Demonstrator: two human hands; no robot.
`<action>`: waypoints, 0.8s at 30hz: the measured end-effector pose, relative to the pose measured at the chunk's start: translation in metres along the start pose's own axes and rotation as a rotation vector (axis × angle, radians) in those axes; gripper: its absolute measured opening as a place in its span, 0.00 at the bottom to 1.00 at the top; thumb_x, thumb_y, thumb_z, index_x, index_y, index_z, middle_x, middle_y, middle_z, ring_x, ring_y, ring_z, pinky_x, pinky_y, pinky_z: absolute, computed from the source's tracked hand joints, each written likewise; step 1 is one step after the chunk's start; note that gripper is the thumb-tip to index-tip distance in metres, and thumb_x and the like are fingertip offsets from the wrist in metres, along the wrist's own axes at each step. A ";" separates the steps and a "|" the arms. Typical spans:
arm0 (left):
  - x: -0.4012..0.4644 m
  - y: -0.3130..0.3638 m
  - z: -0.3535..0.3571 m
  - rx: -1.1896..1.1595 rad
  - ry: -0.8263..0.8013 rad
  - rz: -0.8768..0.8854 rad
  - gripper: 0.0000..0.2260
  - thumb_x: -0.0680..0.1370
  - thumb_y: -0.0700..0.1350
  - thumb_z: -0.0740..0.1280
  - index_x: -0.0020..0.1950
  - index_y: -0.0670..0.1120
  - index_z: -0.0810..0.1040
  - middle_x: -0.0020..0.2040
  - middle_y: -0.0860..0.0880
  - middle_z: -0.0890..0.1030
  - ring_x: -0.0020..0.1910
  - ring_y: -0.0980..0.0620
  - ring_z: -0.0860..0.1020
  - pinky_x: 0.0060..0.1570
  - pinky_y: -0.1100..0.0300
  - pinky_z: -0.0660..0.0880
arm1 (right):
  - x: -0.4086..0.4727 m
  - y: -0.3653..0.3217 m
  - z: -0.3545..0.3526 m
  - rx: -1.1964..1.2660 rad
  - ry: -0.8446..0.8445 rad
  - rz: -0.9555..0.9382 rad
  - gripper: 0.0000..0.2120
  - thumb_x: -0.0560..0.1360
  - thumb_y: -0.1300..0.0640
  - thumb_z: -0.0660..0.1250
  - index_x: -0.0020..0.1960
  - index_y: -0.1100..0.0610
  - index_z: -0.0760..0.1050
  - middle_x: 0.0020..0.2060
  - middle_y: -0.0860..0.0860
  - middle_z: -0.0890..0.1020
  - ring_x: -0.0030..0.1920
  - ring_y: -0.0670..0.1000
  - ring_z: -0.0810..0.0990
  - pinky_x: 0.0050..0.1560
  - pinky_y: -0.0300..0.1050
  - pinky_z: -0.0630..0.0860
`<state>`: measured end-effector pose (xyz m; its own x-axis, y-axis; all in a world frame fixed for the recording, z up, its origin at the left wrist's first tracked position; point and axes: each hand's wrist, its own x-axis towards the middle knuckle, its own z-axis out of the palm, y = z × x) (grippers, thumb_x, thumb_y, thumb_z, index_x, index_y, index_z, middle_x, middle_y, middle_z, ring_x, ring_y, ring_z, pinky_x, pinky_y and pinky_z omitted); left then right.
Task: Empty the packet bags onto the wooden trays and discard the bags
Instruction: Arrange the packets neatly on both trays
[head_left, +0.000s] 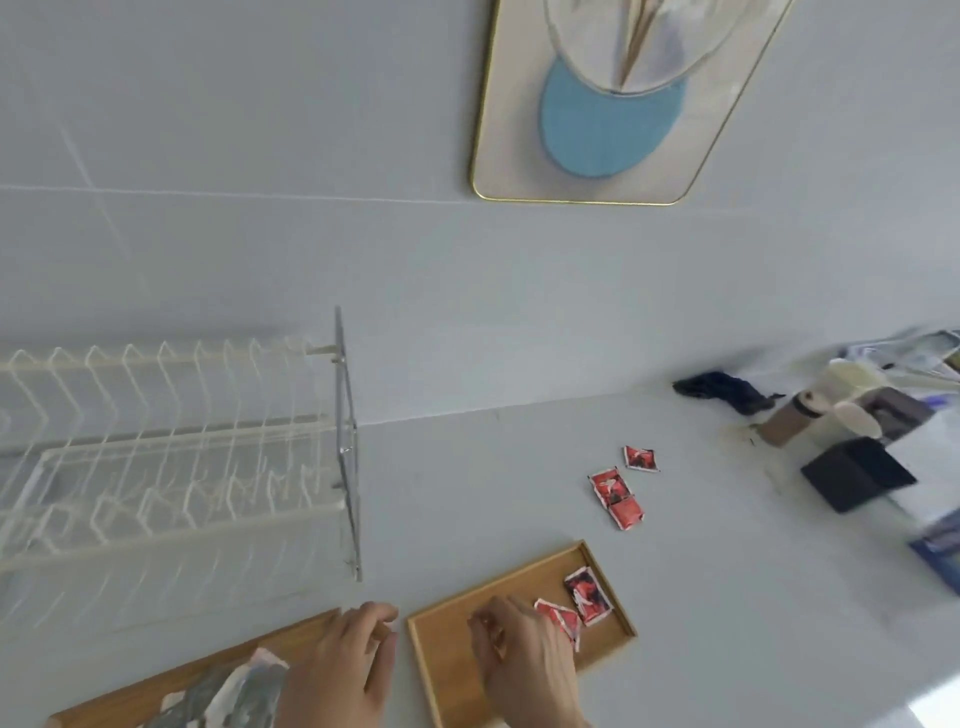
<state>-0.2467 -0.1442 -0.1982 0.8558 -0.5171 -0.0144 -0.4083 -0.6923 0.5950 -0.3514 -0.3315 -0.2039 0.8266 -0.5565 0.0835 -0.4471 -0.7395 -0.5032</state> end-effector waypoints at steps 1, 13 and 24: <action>0.005 0.020 0.013 -0.015 -0.029 0.010 0.10 0.71 0.58 0.59 0.51 0.64 0.73 0.38 0.69 0.79 0.35 0.71 0.78 0.34 0.62 0.78 | 0.005 0.018 -0.012 0.001 0.000 0.044 0.05 0.70 0.45 0.68 0.39 0.46 0.78 0.32 0.41 0.81 0.30 0.42 0.79 0.30 0.39 0.74; 0.080 0.207 0.140 -0.034 -0.226 0.011 0.07 0.79 0.56 0.62 0.57 0.64 0.72 0.52 0.65 0.78 0.49 0.70 0.78 0.51 0.68 0.77 | 0.124 0.223 -0.098 0.013 -0.062 0.401 0.12 0.77 0.47 0.66 0.58 0.49 0.79 0.53 0.47 0.82 0.50 0.52 0.83 0.46 0.47 0.78; 0.189 0.266 0.195 0.106 -0.264 -0.004 0.13 0.81 0.52 0.62 0.66 0.58 0.71 0.63 0.60 0.75 0.65 0.58 0.73 0.64 0.60 0.72 | 0.176 0.247 -0.068 0.198 -0.170 0.555 0.20 0.73 0.54 0.72 0.61 0.51 0.68 0.51 0.49 0.80 0.53 0.53 0.79 0.45 0.45 0.74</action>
<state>-0.2553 -0.5237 -0.1993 0.7506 -0.6180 -0.2338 -0.4480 -0.7361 0.5075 -0.3392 -0.6382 -0.2550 0.5387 -0.7583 -0.3672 -0.7683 -0.2632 -0.5836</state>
